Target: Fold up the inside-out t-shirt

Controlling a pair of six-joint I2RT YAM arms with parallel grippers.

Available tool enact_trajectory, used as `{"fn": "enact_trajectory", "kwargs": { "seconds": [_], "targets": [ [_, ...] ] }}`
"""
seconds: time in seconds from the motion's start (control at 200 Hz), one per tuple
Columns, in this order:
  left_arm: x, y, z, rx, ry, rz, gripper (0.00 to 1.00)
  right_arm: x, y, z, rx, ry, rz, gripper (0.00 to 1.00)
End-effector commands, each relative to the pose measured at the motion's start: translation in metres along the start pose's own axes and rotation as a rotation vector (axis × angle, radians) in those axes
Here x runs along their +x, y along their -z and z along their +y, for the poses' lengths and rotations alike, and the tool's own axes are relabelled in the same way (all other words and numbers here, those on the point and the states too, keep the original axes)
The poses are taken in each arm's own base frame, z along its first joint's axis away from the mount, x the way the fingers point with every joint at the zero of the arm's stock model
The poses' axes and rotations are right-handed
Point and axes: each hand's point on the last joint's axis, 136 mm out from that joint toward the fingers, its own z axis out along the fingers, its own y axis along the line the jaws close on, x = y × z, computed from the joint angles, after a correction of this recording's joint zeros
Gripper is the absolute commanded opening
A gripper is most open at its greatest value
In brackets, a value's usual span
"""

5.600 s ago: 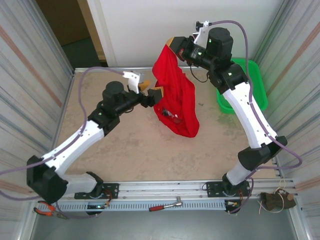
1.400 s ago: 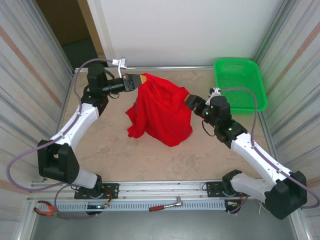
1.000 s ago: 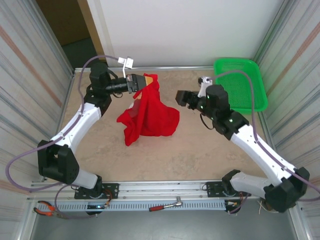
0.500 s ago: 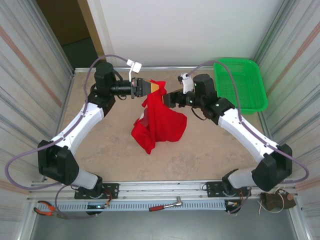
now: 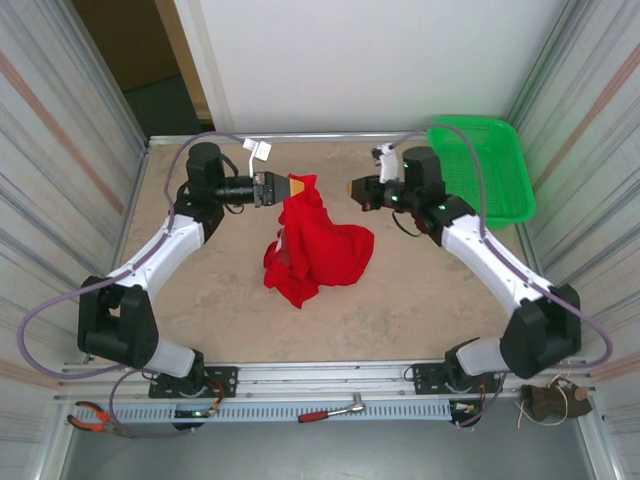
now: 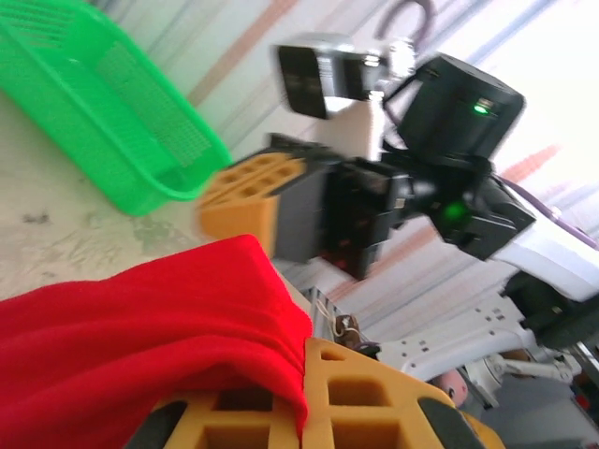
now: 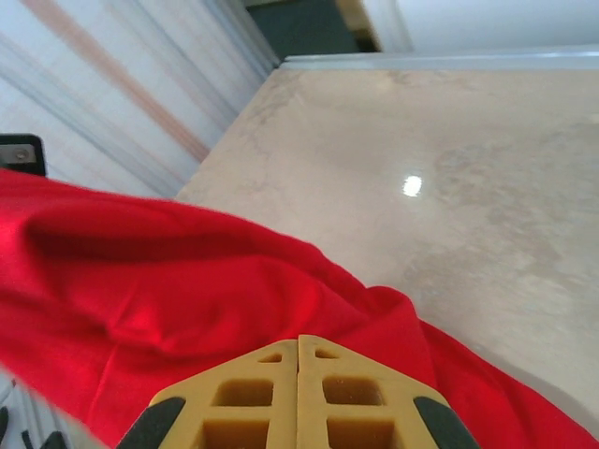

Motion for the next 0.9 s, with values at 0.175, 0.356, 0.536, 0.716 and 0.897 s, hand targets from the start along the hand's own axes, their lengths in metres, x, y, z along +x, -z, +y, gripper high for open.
{"fn": "enact_trajectory", "kwargs": {
  "seconds": [0.175, 0.356, 0.536, 0.716, 0.897],
  "targets": [
    [-0.005, -0.007, 0.011, 0.041, -0.018, 0.01, 0.0, 0.004, 0.029, 0.013, -0.012, -0.003, -0.034, 0.59],
    [0.004, -0.004, 0.028, -0.087, 0.027, 0.014, 0.0, 0.022, -0.022, -0.029, 0.05, -0.091, 0.081, 0.81],
    [0.038, 0.027, 0.097, -0.477, 0.232, -0.013, 0.3, 0.074, -0.077, -0.091, 0.263, -0.228, 0.203, 0.77],
    [0.089, 0.074, 0.138, -0.786, 0.436, -0.169, 0.56, 0.137, -0.089, -0.133, 0.515, -0.308, 0.291, 0.74],
    [0.148, 0.083, 0.138, -0.901, 0.563, -0.243, 0.61, 0.189, -0.076, -0.145, 0.662, -0.358, 0.376, 0.48]
  ]
}}
